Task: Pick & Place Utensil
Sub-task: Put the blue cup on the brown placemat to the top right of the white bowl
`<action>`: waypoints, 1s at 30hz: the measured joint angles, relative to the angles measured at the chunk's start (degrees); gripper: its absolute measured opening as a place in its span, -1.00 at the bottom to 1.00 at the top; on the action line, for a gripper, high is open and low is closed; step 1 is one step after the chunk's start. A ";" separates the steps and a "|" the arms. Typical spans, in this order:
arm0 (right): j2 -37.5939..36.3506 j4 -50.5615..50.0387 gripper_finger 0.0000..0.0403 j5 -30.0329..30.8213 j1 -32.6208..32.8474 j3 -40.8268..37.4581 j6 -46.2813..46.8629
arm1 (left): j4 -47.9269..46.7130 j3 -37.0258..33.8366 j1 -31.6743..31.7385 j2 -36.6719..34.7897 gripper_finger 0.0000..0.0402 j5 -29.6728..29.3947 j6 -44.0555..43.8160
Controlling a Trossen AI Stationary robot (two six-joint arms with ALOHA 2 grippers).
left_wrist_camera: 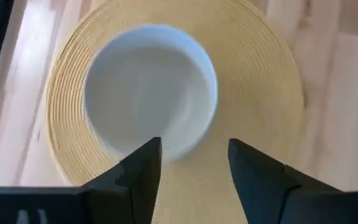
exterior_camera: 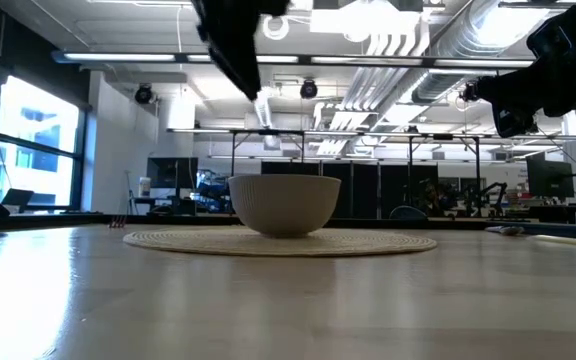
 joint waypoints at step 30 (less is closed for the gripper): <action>0.11 -0.04 -0.94 -0.02 0.01 0.00 0.00 | -22.14 -0.15 -33.81 -9.12 -0.10 -6.18 -24.79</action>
